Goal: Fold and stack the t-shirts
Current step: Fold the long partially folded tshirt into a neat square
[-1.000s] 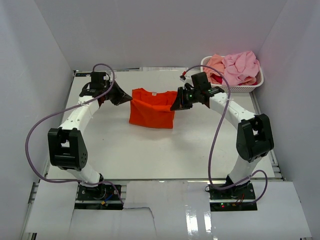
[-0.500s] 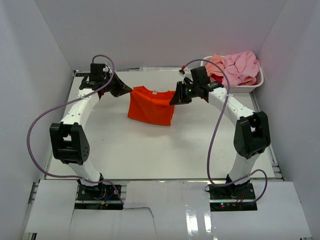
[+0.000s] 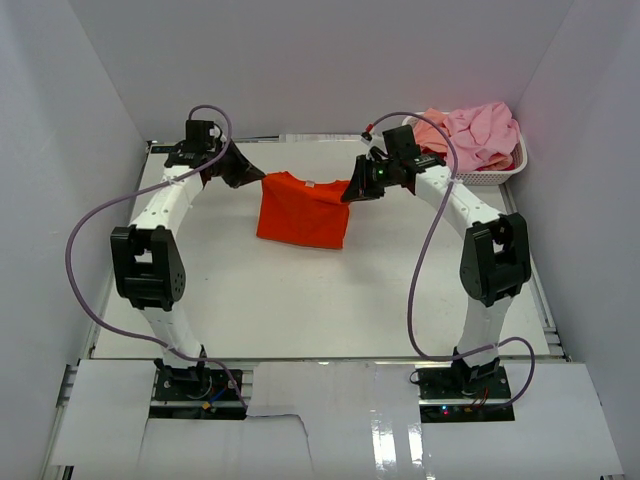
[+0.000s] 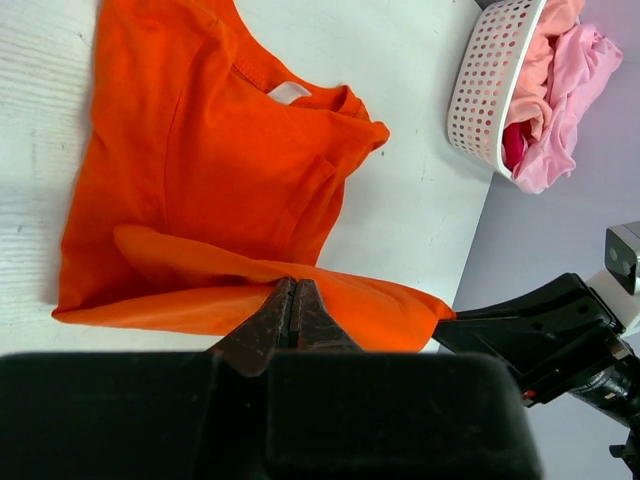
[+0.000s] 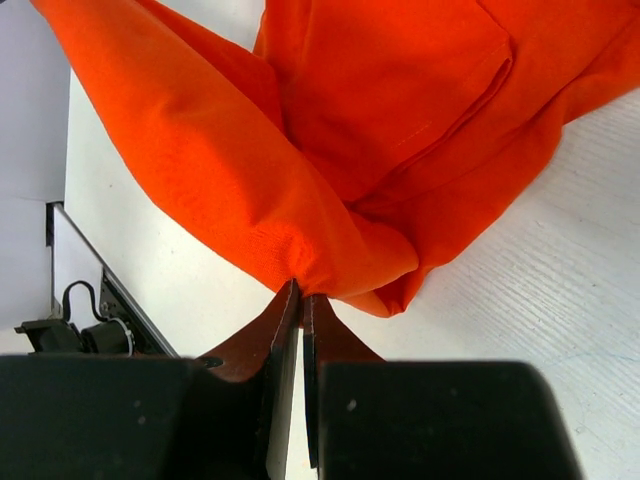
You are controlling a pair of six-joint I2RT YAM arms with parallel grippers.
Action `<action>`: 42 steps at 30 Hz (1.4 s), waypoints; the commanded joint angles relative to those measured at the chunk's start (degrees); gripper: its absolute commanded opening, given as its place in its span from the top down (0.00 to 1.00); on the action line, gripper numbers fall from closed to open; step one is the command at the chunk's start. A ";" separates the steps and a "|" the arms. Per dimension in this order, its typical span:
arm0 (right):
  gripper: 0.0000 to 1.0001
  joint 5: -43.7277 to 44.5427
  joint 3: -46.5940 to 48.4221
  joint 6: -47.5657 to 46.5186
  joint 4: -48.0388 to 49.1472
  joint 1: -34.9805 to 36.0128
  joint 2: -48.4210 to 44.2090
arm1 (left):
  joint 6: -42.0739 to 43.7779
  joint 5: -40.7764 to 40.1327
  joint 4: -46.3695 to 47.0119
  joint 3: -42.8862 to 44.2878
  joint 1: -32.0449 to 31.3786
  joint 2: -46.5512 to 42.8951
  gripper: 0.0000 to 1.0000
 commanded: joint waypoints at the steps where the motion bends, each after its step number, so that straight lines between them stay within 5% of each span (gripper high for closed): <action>1: 0.92 -0.85 3.99 -0.67 -0.52 -0.64 1.98 | 0.79 0.45 -0.30 4.40 0.38 1.28 1.00; 27: 0.92 -1.99 19.98 0.21 -2.02 -3.80 16.23 | 2.20 -0.16 -1.27 24.00 0.29 18.69 1.00; 42: 0.92 -2.08 17.88 0.38 5.00 -5.56 19.48 | 2.46 -2.88 4.09 26.20 -2.34 23.70 1.00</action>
